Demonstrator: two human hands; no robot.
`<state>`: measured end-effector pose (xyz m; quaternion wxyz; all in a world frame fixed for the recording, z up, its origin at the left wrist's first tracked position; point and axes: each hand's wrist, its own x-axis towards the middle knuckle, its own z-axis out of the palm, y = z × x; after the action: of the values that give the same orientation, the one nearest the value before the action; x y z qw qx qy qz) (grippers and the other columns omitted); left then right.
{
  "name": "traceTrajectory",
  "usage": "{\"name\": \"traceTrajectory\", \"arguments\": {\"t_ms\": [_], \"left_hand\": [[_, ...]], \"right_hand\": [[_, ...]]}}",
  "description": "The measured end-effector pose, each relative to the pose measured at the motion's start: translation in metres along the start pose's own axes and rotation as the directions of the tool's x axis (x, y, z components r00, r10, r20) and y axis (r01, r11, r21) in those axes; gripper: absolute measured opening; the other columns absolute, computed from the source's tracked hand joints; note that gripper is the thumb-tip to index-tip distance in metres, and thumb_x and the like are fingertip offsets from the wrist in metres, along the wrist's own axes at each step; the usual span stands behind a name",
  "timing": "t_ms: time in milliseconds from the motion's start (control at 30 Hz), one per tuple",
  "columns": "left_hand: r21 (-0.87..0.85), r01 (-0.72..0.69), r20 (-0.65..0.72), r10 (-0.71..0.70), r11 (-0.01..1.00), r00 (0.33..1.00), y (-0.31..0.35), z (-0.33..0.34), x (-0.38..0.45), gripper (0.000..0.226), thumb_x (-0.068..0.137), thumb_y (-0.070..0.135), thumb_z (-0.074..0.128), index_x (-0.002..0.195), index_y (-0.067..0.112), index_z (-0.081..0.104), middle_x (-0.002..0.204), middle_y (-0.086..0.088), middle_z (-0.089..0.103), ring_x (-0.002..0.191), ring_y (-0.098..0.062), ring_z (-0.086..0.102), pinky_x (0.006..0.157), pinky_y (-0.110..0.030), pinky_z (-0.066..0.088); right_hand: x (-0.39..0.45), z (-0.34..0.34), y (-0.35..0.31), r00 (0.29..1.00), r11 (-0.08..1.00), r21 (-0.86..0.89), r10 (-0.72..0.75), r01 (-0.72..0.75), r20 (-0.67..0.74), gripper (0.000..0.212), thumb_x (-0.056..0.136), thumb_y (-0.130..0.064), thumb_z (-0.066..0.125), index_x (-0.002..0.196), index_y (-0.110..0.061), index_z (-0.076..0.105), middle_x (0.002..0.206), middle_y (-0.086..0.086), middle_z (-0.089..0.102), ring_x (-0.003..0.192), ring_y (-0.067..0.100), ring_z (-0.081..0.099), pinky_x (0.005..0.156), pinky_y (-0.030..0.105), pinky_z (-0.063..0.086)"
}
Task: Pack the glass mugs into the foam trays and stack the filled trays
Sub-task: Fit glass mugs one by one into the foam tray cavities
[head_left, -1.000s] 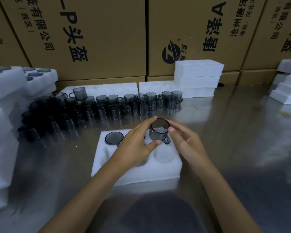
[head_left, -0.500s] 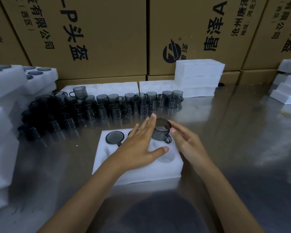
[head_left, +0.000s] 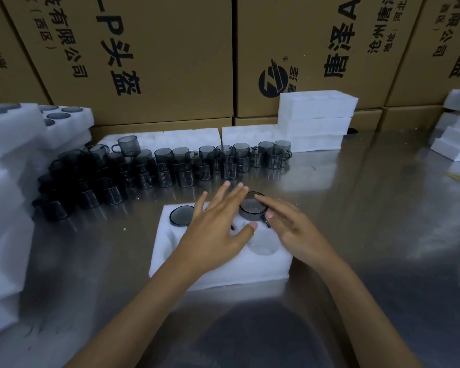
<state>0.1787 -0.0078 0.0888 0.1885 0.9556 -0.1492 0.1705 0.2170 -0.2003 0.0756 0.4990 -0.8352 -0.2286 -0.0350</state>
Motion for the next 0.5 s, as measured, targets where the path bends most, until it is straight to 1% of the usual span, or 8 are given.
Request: {"name": "traceTrajectory", "arguments": {"t_ms": [100,167,233,267,333,367,400,500], "left_hand": [[-0.01,-0.027,-0.123,0.026,1.0,0.992,0.004,-0.004,-0.003,0.048,0.094,0.048,0.042,0.136,0.03,0.056,0.152,0.014,0.042,0.148,-0.002,0.018,0.122,-0.035,0.005],[-0.01,-0.038,-0.139,0.036,0.999,0.99,0.005,-0.004,-0.004,0.039,0.094,0.042,0.048,0.125,0.028,0.066,0.146,0.01,0.05,0.145,-0.005,0.027,0.122,-0.034,0.01],[-0.006,-0.043,-0.128,0.042,0.999,0.991,0.004,-0.004,-0.004,0.033,0.095,0.037,0.054,0.123,0.026,0.067,0.145,0.008,0.052,0.145,-0.006,0.028,0.122,-0.033,0.01],[-0.001,-0.048,-0.115,0.047,0.999,0.992,0.003,-0.004,-0.004,0.034,0.095,0.036,0.053,0.124,0.024,0.067,0.145,0.007,0.052,0.145,-0.006,0.028,0.122,-0.032,0.009],[0.025,-0.064,-0.074,0.066,0.998,0.995,0.001,-0.004,-0.004,0.04,0.094,0.038,0.048,0.125,0.022,0.066,0.146,0.005,0.051,0.146,-0.007,0.026,0.122,-0.03,0.008],[0.038,-0.069,-0.049,0.071,0.997,0.996,0.0,-0.004,-0.003,0.042,0.093,0.039,0.045,0.125,0.022,0.065,0.147,0.006,0.051,0.146,-0.006,0.024,0.122,-0.03,0.008],[0.042,-0.067,-0.024,0.068,0.997,0.997,-0.001,-0.004,-0.003,0.041,0.094,0.039,0.043,0.126,0.022,0.063,0.147,0.006,0.05,0.146,-0.006,0.023,0.122,-0.03,0.007],[0.039,-0.042,0.052,0.04,0.998,0.998,-0.004,-0.003,-0.001,0.036,0.098,0.037,0.045,0.13,0.025,0.058,0.151,0.007,0.045,0.147,-0.007,0.019,0.121,-0.03,0.006]], "right_hand": [[-0.001,-0.002,-0.002,1.0,0.996,-0.086,0.009,-0.009,-0.005,0.044,0.103,-0.02,0.051,0.138,-0.045,0.05,0.145,-0.026,0.045,0.148,0.001,0.017,0.122,0.048,0.017],[-0.001,-0.006,-0.002,0.999,0.983,-0.181,-0.035,0.03,-0.024,0.042,0.101,-0.016,0.052,0.136,-0.039,0.056,0.152,-0.022,0.039,0.151,0.004,0.01,0.122,0.051,0.016],[0.0,-0.01,-0.001,0.996,0.982,-0.174,-0.082,0.077,-0.018,0.04,0.1,-0.007,0.052,0.128,-0.031,0.065,0.153,-0.017,0.039,0.152,0.007,0.007,0.122,0.051,0.019],[0.0,-0.011,-0.001,0.995,0.989,-0.114,-0.097,0.095,-0.01,0.041,0.099,-0.002,0.051,0.124,-0.028,0.068,0.15,-0.014,0.044,0.152,0.006,0.008,0.122,0.046,0.023],[-0.002,-0.011,0.0,0.996,0.995,0.047,-0.092,0.091,0.01,0.045,0.096,0.008,0.047,0.117,-0.023,0.072,0.141,-0.011,0.055,0.149,0.0,0.015,0.116,0.022,0.031],[-0.002,-0.011,0.001,0.997,0.992,0.1,-0.075,0.073,0.013,0.046,0.096,0.01,0.045,0.114,-0.022,0.074,0.137,-0.011,0.059,0.147,-0.003,0.019,0.11,0.011,0.031],[-0.002,-0.011,0.002,0.998,0.991,0.119,-0.059,0.058,0.005,0.046,0.096,0.01,0.045,0.111,-0.021,0.075,0.133,-0.01,0.062,0.146,-0.004,0.023,0.106,0.006,0.029],[0.002,-0.005,0.006,0.998,0.998,0.063,-0.019,0.023,-0.065,0.043,0.096,0.008,0.044,0.103,-0.018,0.078,0.124,-0.009,0.067,0.14,0.005,0.039,0.108,0.012,0.03]]}}
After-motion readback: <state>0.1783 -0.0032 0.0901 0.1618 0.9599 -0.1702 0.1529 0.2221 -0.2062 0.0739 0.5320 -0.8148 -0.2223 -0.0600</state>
